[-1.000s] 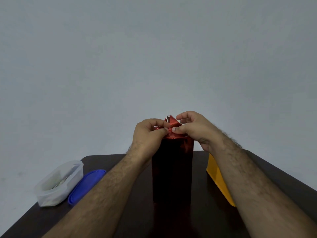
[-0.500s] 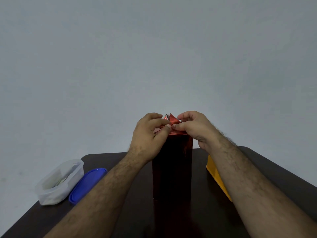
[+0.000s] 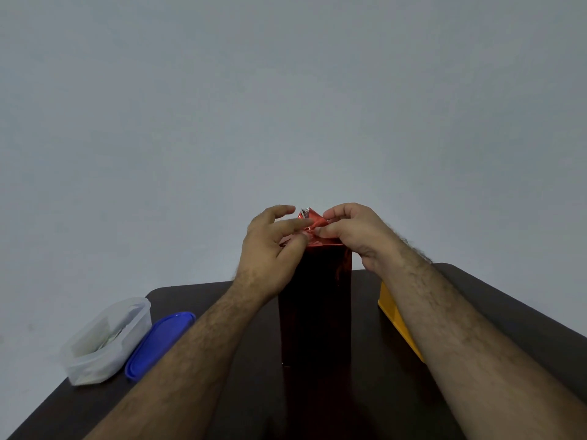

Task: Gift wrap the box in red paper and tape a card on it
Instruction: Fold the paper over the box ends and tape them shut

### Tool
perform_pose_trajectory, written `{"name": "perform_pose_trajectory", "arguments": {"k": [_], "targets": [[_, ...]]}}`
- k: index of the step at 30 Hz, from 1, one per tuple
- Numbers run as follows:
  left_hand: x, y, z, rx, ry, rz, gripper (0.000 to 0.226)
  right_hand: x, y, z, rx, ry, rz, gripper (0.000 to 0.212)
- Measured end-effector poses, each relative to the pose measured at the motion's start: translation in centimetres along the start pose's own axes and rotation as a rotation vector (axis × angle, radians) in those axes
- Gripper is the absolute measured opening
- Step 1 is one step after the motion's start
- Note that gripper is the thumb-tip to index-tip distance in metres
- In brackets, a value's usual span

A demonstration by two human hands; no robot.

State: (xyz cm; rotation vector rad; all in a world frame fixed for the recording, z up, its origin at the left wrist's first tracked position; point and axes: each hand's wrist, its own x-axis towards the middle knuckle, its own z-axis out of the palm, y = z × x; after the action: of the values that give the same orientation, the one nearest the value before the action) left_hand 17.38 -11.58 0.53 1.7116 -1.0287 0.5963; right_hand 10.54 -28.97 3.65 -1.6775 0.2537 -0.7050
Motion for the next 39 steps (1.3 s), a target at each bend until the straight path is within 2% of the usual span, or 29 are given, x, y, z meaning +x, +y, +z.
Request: {"name": "perform_pose_trajectory", "arguments": {"k": [2,6,10,14,21,24,27,29,32,34,36,39], "targets": [[-0.3,-0.1,0.1,0.052,0.005,0.056,0.037,-0.1,0.0,-0.1,0.005,-0.003,0.002,0.038],[-0.4,0.0,0.5,0.079,-0.008,-0.006,0.052,-0.2,-0.1,-0.2,0.008,0.004,0.011,0.036],[-0.2,0.5,0.4,0.132,0.0,-0.071,0.045,-0.3,-0.2,0.2,0.005,0.012,0.011,0.037],[0.2,0.9,-0.4,0.245,-0.09,-0.067,0.046,-0.3,-0.3,0.2,0.0,0.019,0.006,0.037],[0.0,0.9,-0.6,0.144,-0.146,-0.133,0.045,-0.5,0.6,-0.8,0.087,0.001,0.034,0.01],[0.3,1.1,-0.9,0.128,-0.164,-0.183,0.037,-1.4,1.9,-1.9,-0.049,0.136,-0.004,0.017],[0.4,1.5,-1.4,0.224,-0.205,-0.132,0.043,-3.3,3.4,-4.1,-0.326,0.243,-0.075,0.021],[0.4,1.7,-1.8,0.276,-0.217,-0.067,0.044,-4.3,4.5,-6.5,-0.54,0.315,-0.019,0.021],[0.3,1.7,-2.1,0.367,-0.253,0.051,0.049,-5.4,5.5,-9.9,-0.935,0.403,0.186,0.023],[0.4,1.6,-2.1,0.395,-0.28,0.096,0.056,-6.1,6.0,-11.6,-1.085,0.417,0.324,0.025],[0.3,1.5,-2.1,0.394,-0.28,0.107,0.059,-7.0,5.7,-12.5,-1.093,0.365,0.421,0.023],[0.3,1.3,-1.9,0.393,-0.274,0.093,0.056,-7.9,5.3,-13.3,-0.886,0.312,0.53,0.015]]}}
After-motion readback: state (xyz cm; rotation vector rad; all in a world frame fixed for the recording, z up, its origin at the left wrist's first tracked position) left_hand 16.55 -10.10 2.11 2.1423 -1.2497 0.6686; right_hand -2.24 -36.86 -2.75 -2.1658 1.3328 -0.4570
